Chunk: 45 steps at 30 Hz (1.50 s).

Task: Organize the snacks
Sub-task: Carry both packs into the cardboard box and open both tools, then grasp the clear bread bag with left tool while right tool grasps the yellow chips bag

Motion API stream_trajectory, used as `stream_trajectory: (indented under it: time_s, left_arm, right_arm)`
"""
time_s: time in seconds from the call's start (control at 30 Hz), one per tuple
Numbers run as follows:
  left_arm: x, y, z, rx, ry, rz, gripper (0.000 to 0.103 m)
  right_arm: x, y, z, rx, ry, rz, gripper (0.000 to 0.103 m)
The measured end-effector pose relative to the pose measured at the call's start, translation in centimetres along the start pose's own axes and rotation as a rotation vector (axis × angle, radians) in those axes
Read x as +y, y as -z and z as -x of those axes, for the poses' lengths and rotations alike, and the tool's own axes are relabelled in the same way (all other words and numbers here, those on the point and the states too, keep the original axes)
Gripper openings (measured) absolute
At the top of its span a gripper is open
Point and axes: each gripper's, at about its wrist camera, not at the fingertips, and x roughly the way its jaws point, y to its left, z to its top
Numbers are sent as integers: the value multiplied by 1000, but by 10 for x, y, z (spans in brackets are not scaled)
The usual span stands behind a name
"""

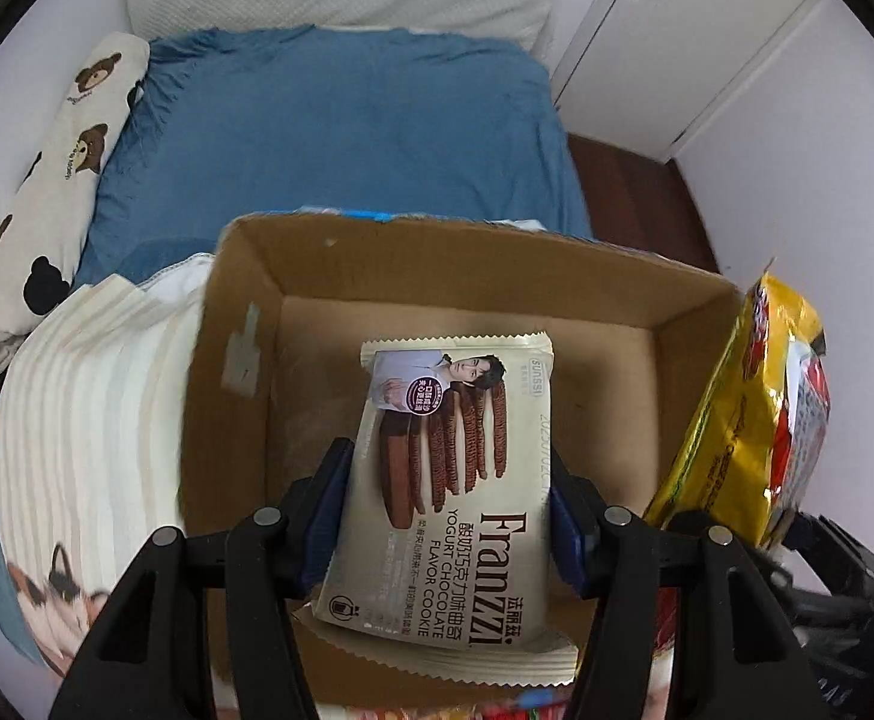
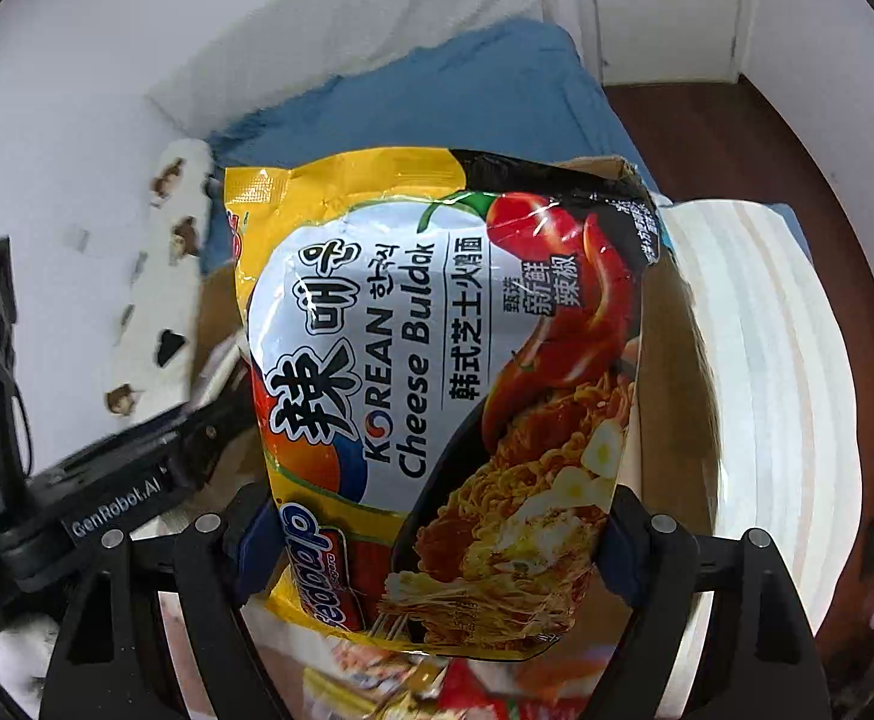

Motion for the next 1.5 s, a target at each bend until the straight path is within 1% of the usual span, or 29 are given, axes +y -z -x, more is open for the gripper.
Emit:
stream_trajectory:
  time_s: [0.1,0.13,0.2,0.23,0.27,0.3,0.33,0.37,0.43,0.47,0.5,0.63,0.7,0.73,0.8,0.9,1.07,1.1,1.3,1.37,1.5]
  left_arm:
    - [4,-19,-28,43,-29,9,56]
    - [8,-23,-40,67,-42,22,56]
    - [13,-28,-56,99,-20,33,57]
    - [15,-31,-65,116,-27,23,58]
    - [14,-32,-70,127,-48,15,64]
    - [15,-32,-73,130,-58,7,70]
    - [15,-33,-75,131,-49,0,86]
    - [16,-34,-77,139,-40,-1,95]
    - [16,-33,-75,137,-21,4,95]
    - [15,-32,-73,131,-23,-5,95]
    - [13,-32,-73,126,-27,-9,95]
    - [10,-22,-58,89,-21,-17,95]
    - [8,-17,-47,63,-17,-24,95]
    - [7,-15,-42,48,-17,-27,95]
    - [7,-10,-29,13,-40,-33,95]
    - [9,1,-8,-34,-47,-41,95]
    - [11,23,22,-92,-67,-49,95]
    - [7,23,23,-97,-70,-51,95]
    - [4,50,54,-148,-73,-54,95]
    - [2,62,65,-156,-76,-59,95]
    - [-1,91,91,-204,-74,-63,95]
  right_arm:
    - [-5,-15,-38,63,22,0,86]
    - [-3,-23,-56,104,24,10,86]
    - [-10,-15,-67,175,23,17,87]
    - [-12,-17,-78,201,32,24,88]
    - [-15,-19,-90,218,43,29,94]
    - [-18,-18,-94,221,49,31,97]
    - [-21,-18,-97,220,58,36,99]
    - [-23,-18,-100,217,57,39,99]
    - [-28,-16,-98,214,50,33,99]
    - [-31,-16,-105,209,55,39,99]
    - [-34,-16,-104,204,62,44,99]
    - [-37,-12,-83,169,59,50,100]
    - [-25,-11,-66,155,59,58,100]
    - [-14,-20,-58,148,63,62,100]
    - [-8,-14,-48,128,69,74,100]
    - [-11,-4,-29,99,53,57,100]
    - [-10,17,-4,44,70,66,100]
    - [-11,21,2,36,69,64,100]
    - [-6,48,35,-41,76,86,100]
    - [-3,59,48,-75,76,96,100]
    - [-1,81,73,-130,69,102,100]
